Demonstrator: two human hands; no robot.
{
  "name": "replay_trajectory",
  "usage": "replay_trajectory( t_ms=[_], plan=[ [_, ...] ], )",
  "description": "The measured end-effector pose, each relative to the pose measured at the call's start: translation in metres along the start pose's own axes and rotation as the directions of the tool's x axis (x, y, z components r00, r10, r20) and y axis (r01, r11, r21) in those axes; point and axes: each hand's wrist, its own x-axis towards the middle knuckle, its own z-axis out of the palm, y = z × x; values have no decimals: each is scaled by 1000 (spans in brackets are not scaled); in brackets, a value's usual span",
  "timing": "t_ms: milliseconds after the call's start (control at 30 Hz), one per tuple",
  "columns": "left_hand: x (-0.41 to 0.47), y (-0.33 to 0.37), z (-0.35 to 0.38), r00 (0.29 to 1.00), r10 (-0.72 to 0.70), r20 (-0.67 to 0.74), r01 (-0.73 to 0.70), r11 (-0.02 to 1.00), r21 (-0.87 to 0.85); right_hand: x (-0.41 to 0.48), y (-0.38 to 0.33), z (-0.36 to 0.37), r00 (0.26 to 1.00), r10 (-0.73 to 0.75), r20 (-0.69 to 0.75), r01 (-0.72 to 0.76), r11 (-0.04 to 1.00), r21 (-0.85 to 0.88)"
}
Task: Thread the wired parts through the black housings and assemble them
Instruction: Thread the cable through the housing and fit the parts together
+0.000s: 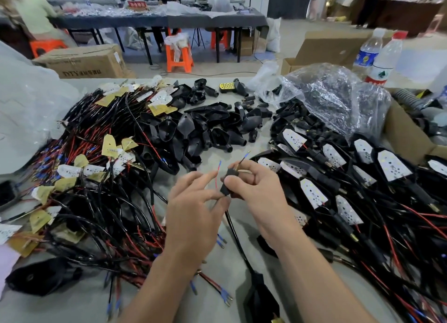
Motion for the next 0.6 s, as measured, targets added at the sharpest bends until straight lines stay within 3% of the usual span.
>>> replay_trajectory(
  t_ms=[200, 300, 333, 400, 500, 600],
  plan=[
    [-2, 2, 0, 999, -31, 9, 30, 998, 57, 2, -2, -3, 998, 24, -62, -23, 1000, 4],
    [-1, 3, -6, 991, -109, 77, 118, 986, -115, 2, -4, -6, 994, 49, -101, -45, 998, 47],
    [1, 4, -10, 977, -164, 139, 196, 946, -259, 2, -6, -7, 992, 64, -112, -54, 995, 87],
    [4, 9, -14, 914, -303, 270, 405, 731, -550, 2, -8, -9, 992, 82, -99, -69, 990, 126],
    [15, 13, -13, 782, -503, 368, 611, 508, -607, -1, -9, -9, 997, 68, -24, -66, 996, 64],
    [21, 14, -12, 722, -478, 500, 684, 381, -622, -5, -9, -5, 996, 50, 71, -53, 998, 32]
  ],
)
